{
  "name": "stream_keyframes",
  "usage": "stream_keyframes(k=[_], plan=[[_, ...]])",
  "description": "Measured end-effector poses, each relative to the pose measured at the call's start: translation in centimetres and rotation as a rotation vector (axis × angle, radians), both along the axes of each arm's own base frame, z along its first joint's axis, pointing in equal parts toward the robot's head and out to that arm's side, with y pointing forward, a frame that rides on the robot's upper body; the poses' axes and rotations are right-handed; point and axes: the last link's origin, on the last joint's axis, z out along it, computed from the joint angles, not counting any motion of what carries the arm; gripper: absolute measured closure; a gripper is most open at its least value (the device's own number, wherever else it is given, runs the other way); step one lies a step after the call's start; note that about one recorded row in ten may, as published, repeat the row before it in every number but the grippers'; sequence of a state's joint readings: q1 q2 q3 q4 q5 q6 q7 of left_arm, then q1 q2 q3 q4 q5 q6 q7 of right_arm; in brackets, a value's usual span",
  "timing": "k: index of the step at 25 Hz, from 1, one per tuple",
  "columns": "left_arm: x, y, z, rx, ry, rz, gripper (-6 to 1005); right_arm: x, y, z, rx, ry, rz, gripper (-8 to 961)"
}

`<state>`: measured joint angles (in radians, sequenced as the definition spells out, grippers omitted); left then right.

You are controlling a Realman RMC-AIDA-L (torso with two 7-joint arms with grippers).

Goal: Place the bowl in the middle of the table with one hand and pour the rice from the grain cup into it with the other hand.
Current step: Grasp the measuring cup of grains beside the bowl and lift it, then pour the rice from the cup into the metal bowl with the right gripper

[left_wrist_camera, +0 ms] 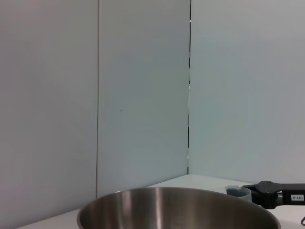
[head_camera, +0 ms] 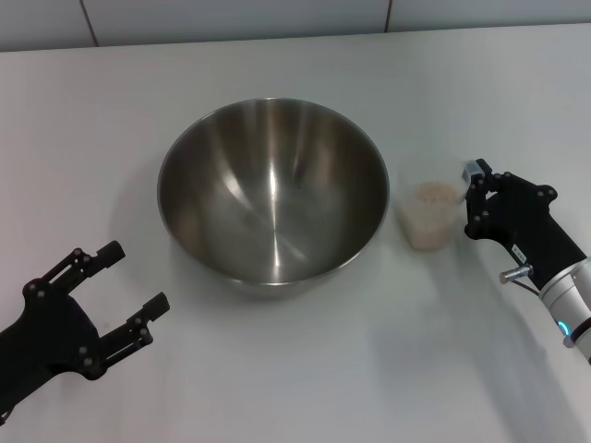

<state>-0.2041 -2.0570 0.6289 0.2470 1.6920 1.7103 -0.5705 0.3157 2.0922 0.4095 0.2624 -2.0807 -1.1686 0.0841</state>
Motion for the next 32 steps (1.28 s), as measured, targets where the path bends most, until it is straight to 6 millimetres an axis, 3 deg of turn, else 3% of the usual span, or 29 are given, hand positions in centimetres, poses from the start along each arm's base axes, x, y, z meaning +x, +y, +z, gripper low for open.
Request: stream_keyframes(k=[11,20,32], plan=[[0.0,0.0,0.0,0.002,0.001,-0.001,201,-0.5,-0.4,0.4,0.031,0.029,0.027,921],[-0.1,-0.2,-0.1,-0.002,0.003,0.002,201,-2.3,-0.3,4.7,0.256,0.083,0.21,922],[0.0,-0.2,-0.1,-0.001,0.001,0.002,201,-3.1,0.6,5.0,0.257,0.1,0.251,922]])
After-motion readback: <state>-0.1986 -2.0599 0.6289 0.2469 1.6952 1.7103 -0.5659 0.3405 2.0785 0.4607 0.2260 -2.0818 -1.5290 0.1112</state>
